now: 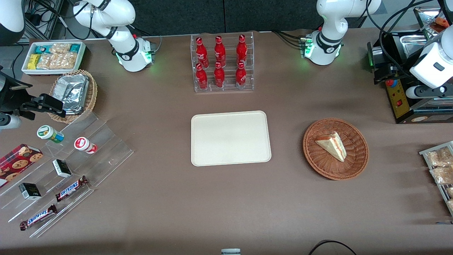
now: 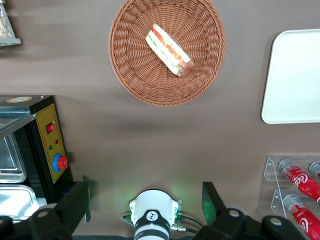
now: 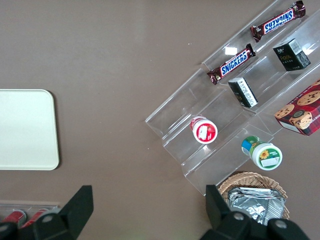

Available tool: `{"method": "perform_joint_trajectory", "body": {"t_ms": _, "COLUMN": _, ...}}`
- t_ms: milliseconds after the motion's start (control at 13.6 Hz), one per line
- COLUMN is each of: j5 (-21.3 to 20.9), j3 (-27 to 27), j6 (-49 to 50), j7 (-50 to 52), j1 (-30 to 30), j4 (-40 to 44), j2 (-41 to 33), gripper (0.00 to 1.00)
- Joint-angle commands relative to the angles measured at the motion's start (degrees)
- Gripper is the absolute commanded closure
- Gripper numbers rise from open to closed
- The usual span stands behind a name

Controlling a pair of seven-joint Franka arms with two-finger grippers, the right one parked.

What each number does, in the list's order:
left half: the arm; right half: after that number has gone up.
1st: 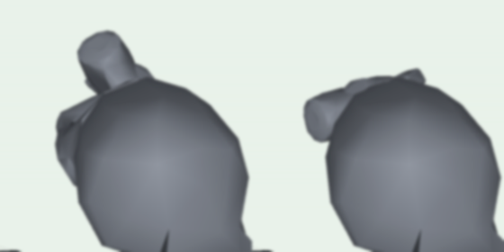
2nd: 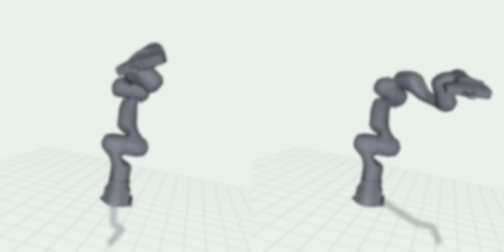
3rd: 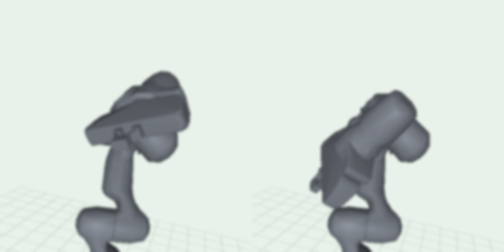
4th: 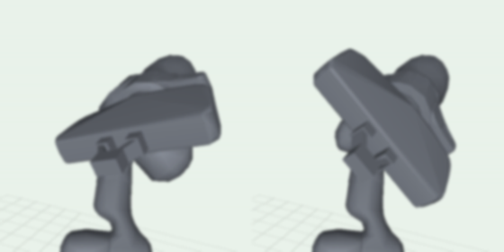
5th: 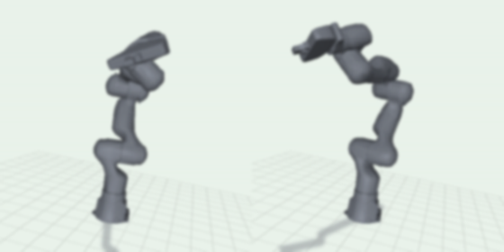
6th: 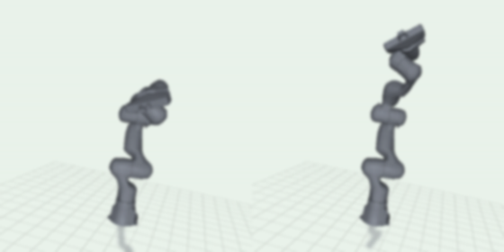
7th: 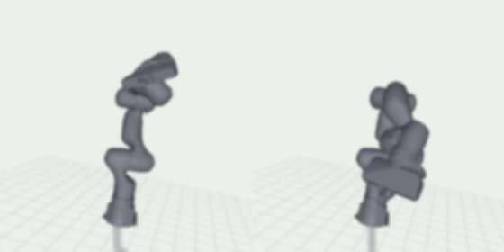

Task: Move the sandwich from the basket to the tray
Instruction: 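Move the left gripper over the sandwich in the wicker basket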

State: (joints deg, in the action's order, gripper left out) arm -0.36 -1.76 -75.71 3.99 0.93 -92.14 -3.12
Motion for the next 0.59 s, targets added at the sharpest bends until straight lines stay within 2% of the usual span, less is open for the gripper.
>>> {"method": "perform_joint_trajectory", "body": {"t_ms": 0, "j5": 0.1, "j3": 0.61, "j6": -0.83, "j7": 1.98, "j1": 0.48, "j4": 0.73, "j2": 0.22, "gripper": 0.0}}
{"method": "perform_joint_trajectory", "body": {"t_ms": 294, "j5": -0.52, "j3": 0.61, "j6": -3.29, "j7": 2.34, "j1": 1.01, "j4": 0.29, "j2": 2.94, "gripper": 0.0}}
{"method": "perform_joint_trajectory", "body": {"t_ms": 515, "j5": -0.52, "j3": 0.61, "j6": -8.03, "j7": 5.66, "j1": 1.1, "j4": -3.3, "j2": 4.87, "gripper": 0.0}}
